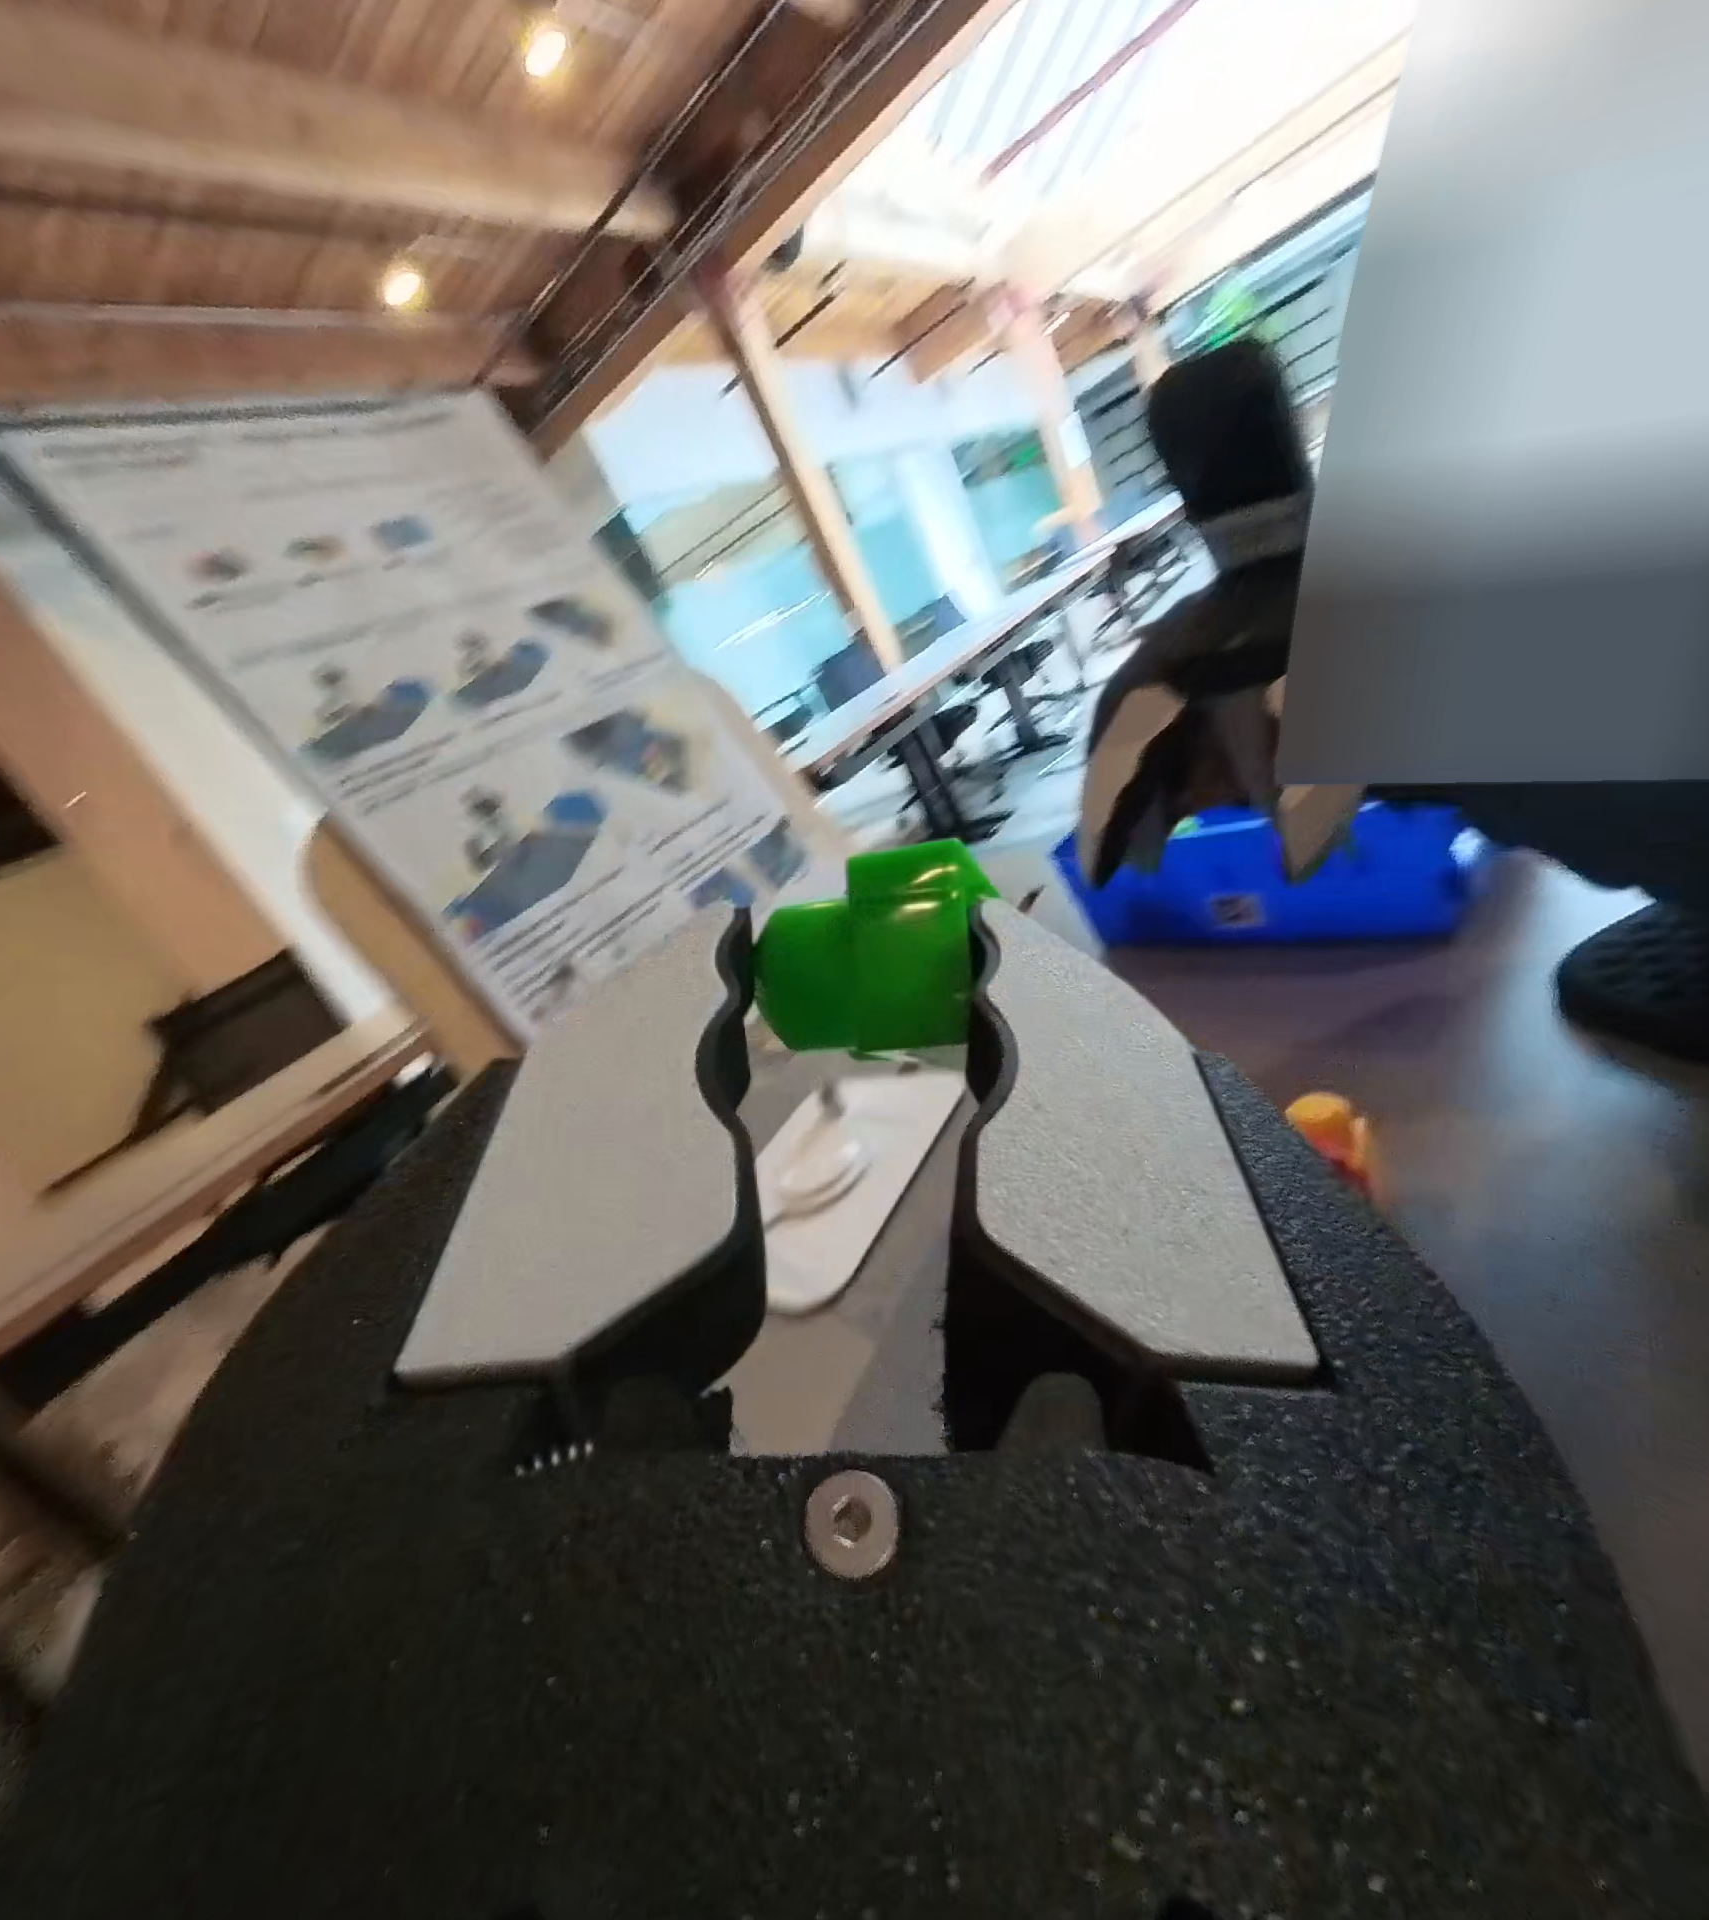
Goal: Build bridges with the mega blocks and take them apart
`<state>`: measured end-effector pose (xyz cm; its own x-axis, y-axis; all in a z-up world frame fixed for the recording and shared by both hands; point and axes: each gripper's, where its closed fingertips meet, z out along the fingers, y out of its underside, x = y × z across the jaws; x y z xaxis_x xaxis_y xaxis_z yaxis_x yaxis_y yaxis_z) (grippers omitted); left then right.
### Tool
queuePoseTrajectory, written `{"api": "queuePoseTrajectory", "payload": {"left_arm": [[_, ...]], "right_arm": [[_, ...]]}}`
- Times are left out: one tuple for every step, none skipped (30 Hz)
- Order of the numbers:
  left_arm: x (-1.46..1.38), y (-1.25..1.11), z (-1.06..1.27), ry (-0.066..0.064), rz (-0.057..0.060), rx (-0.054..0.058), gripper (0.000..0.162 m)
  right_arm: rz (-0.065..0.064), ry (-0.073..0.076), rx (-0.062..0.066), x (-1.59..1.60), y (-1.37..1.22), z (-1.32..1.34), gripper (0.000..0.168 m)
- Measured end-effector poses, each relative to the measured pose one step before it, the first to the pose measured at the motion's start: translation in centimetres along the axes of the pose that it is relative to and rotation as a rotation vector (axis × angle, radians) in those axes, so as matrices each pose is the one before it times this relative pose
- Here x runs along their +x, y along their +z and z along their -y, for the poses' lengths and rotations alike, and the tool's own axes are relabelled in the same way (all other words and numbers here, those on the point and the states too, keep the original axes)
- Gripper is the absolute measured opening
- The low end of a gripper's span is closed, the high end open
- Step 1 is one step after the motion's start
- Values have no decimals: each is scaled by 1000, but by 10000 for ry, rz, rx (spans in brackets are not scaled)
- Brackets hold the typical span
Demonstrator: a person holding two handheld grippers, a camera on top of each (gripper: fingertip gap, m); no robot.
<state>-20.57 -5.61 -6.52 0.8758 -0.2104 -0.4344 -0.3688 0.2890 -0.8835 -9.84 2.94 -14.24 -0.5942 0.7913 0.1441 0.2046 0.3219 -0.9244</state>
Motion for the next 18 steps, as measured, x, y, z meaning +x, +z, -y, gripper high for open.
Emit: {"api": "queuePoseTrajectory", "payload": {"left_arm": [[818,1252,450,-14,-514,455,38],[844,1204,414,-19,-527,473,38],[808,1106,413,15,-506,495,38],[739,971,404,27,-452,512,37],[646,834,358,-23,-400,473,36],[433,729,241,-54,-280,396,32],[327,641,74,-30,-215,279,32],[329,558,-130,-1,-196,132,32],[235,494,-329,-52,-152,-13,32],[155,435,-420,-99,-116,-95,32],[113,380,-374,-29,-68,-88,32],[135,316,-262,10,-70,-44,32],[163,293,-199,-13,-91,-35,32],[150,269,-147,-2,-78,-29,32],[115,239,-84,20,-49,-9,32],[120,204,-63,24,-50,-14,32],[112,172,-88,32,-40,-42,31],[-298,106,-111,81,238,-90,9]], "right_arm": [[81,246,179,-97,232,228,59],[179,305,268,-237,216,354,60],[305,328,301,-405,163,426,63],[412,299,304,-553,80,450,66],[376,323,325,-503,30,471,69],[333,326,347,-432,-6,502,70],[375,327,378,-495,11,530,71],[369,378,350,-445,-11,492,72],[345,460,340,-360,-14,471,72],[333,582,387,-245,13,485,71],[324,649,351,-151,-4,399,71],[319,629,298,-86,-33,315,69],[262,569,308,30,-78,326,67],[246,499,335,56,-89,358,64],[237,424,257,44,-96,284,61],[196,305,169,78,-91,159,58],[85,187,85,184,-63,51,55],[103,112,9,79,2,-62,54]]}}
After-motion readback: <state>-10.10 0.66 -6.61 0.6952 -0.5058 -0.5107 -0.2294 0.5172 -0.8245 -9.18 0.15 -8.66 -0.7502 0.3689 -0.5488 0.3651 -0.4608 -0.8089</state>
